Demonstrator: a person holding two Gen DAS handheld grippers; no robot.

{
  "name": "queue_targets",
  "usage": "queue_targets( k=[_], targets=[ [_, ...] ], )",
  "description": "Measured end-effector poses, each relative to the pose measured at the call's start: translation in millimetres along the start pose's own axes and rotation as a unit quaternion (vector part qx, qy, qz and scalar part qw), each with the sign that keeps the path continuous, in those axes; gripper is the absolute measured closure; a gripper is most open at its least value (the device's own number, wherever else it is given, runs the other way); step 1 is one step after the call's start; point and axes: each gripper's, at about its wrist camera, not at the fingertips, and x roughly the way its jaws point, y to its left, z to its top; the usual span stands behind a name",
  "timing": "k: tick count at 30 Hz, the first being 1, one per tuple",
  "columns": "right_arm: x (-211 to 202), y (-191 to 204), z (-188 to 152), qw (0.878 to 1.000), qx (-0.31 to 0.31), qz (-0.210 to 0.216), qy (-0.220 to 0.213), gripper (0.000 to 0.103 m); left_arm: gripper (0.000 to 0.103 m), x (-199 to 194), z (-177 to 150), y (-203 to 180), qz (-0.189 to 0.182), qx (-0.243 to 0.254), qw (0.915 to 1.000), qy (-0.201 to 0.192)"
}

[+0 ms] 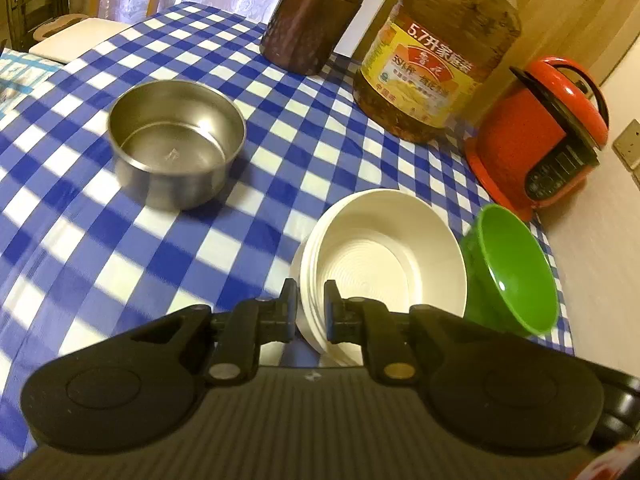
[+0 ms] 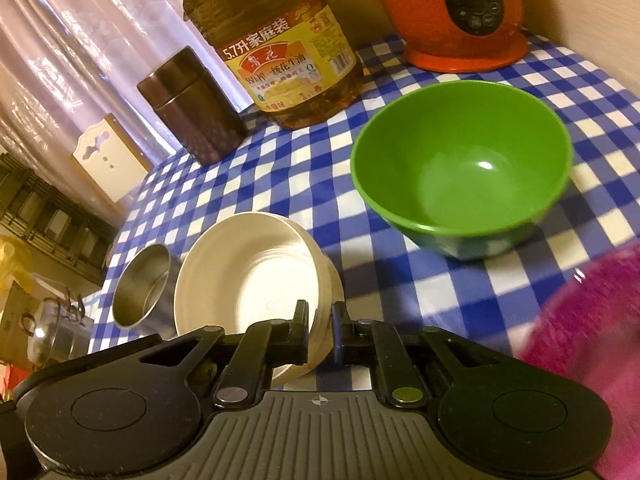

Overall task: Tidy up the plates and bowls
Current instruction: 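Lift the cream-white bowls with both grippers and carry them over the green bowl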

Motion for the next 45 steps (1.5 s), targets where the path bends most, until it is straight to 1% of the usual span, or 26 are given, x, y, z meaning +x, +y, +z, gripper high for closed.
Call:
queue_targets(
  k=[7, 13, 18, 24, 33, 39, 45],
  targets=[
    [-39, 1, -15, 1.000, -0.004, -0.003, 0.000, 0.092, 0.091, -35, -26, -3, -0.006, -0.014, 0.9999, 0.006],
    [-76, -5, -27, 1.000, 0.001, -0.003, -0.005, 0.092, 0.091, -62, -47, -14, -0.014, -0.016, 0.9997, 0.009],
    [-102, -15, -36, 1.000, 0.007, -0.009, -0.009, 0.092, 0.091, -79, -61, -28, -0.022, -0.007, 0.9997, 0.011],
    [-128, -29, -40, 1.000, 0.016, -0.018, -0.017, 0.093, 0.091, -89, -71, -49, -0.033, 0.013, 0.9993, 0.014],
    [-159, -53, -27, 0.998, 0.034, -0.032, -0.042, 0.093, 0.091, -89, -73, -91, -0.056, 0.042, 0.9974, 0.018],
    [-169, -70, -3, 0.997, 0.042, -0.038, -0.058, 0.093, 0.091, -81, -66, -117, -0.070, 0.052, 0.9960, 0.020],
    [-169, -77, 21, 0.996, 0.040, -0.038, -0.070, 0.094, 0.091, -72, -53, -136, -0.076, 0.062, 0.9950, 0.016]
  ],
)
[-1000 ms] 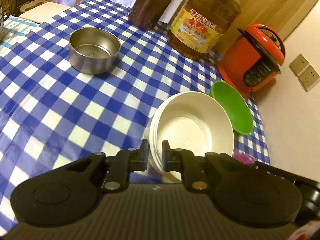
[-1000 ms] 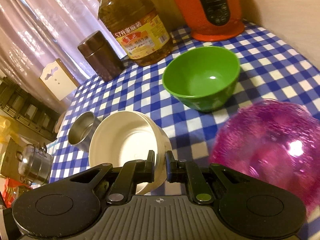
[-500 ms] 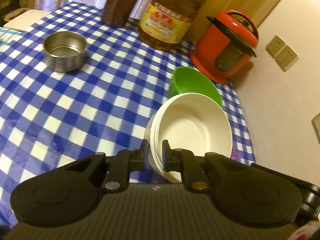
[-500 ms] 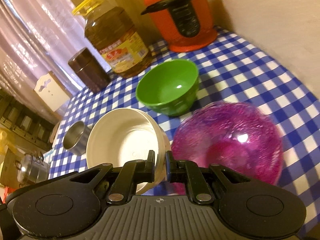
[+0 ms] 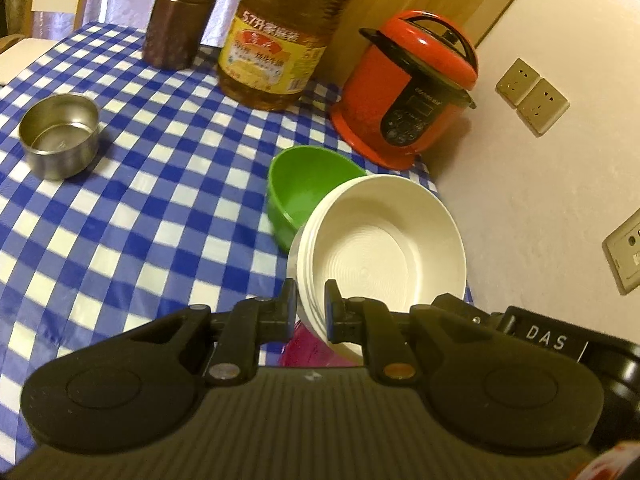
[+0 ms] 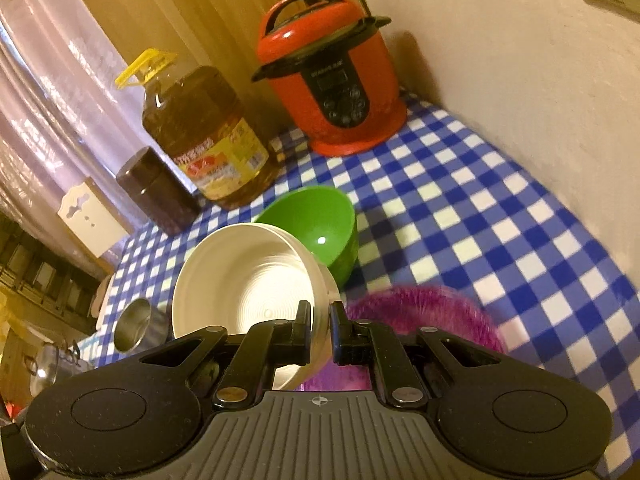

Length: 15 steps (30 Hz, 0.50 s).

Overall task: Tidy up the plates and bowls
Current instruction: 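Lift the cream-white bowls with both grippers and carry them over the green bowl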

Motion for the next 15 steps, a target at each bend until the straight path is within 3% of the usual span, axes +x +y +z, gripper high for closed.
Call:
queue_targets(
  k=[15],
  targets=[
    [37, -7, 45, 1.000, 0.002, 0.002, -0.007, 0.094, 0.091, 39, 43, -13, -0.001, 0.009, 1.0000, -0.001]
  ],
)
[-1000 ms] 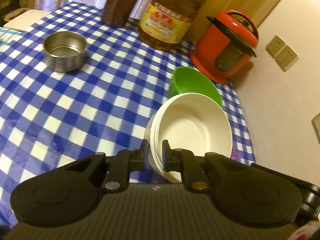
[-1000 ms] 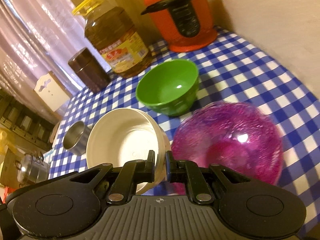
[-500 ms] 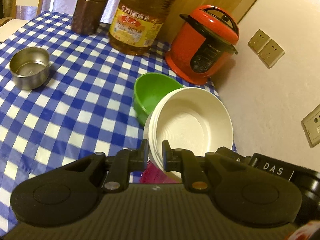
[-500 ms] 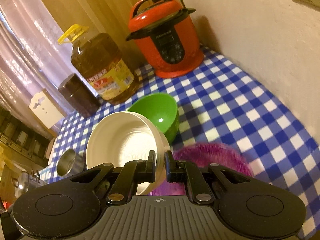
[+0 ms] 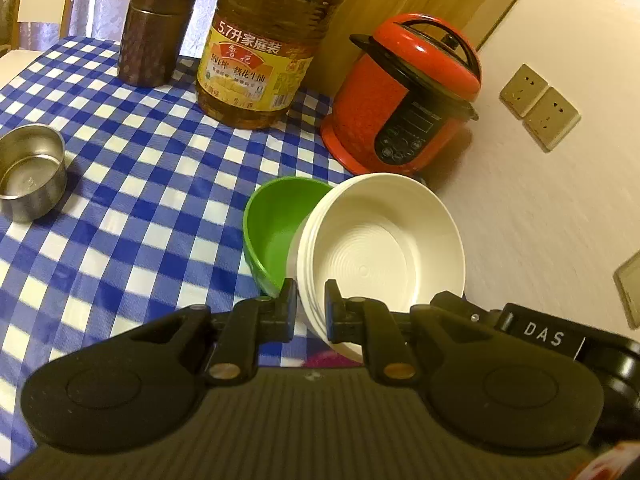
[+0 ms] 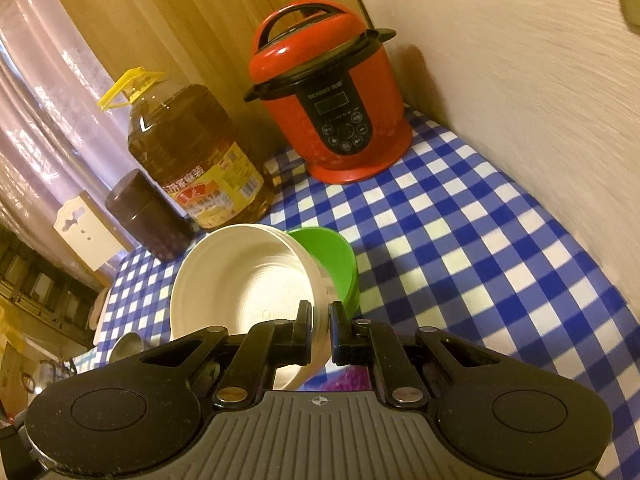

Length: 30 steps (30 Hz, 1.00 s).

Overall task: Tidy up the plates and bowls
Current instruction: 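Lift the cream-white bowls with both grippers and carry them over the green bowl, then lower the cream-white bowls into the green bowl and open both grippers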

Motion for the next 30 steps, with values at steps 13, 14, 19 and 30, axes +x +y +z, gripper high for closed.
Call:
queue_targets(
  k=[13, 14, 19, 30],
  targets=[
    [59, -6, 31, 1.000, 0.007, -0.009, 0.021, 0.094, 0.091, 58, 36, 7, 0.004, -0.006, 0.9996, 0.028],
    [62, -6, 32, 1.000, 0.007, -0.010, 0.022, 0.094, 0.091, 62, 36, 8, 0.005, -0.006, 0.9995, 0.030],
    [82, -6, 37, 0.999, 0.002, -0.014, 0.032, 0.095, 0.091, 79, 40, 15, 0.010, -0.009, 0.9989, 0.045],
    [113, -8, 32, 0.997, -0.009, -0.028, 0.071, 0.094, 0.091, 99, 39, 26, 0.026, -0.007, 0.9975, 0.066]
  ],
)
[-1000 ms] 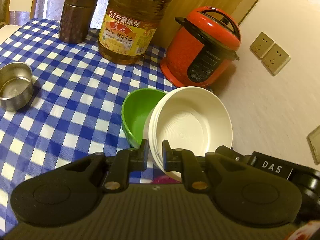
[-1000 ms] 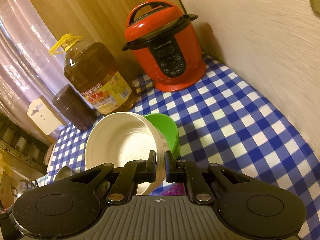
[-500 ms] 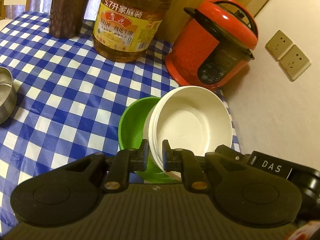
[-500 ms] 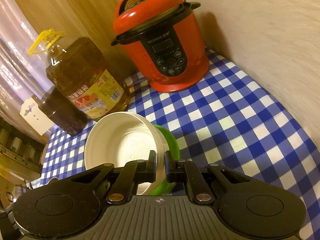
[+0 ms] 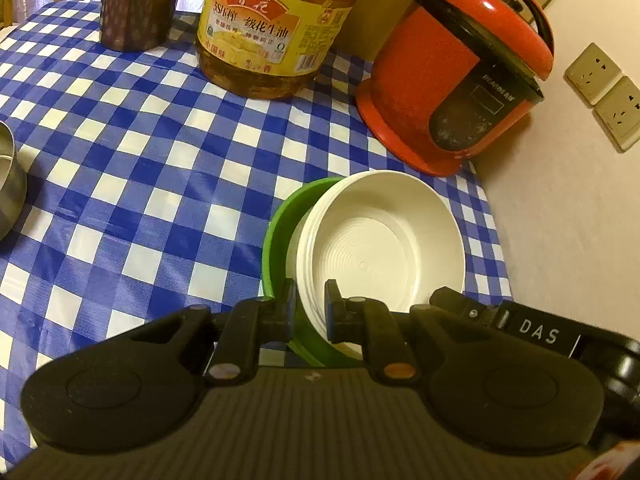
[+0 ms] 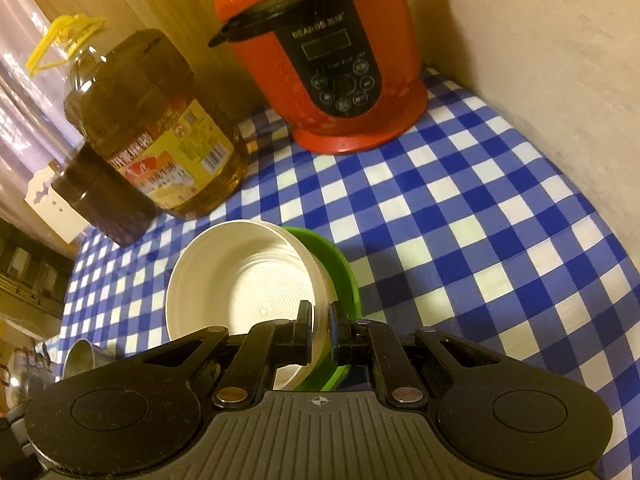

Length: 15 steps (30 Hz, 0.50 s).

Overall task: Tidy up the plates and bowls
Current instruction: 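Lower the cream-white bowls into the green bowl and open both grippers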

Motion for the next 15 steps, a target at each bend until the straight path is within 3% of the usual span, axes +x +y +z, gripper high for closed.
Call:
queue_targets(
  k=[15],
  targets=[
    [8.8, -0.6, 1.9, 1.000, -0.005, -0.010, 0.023, 0.094, 0.090, 6.6, 6.2, -8.3, 0.021, 0.018, 0.9995, 0.018]
  ],
)
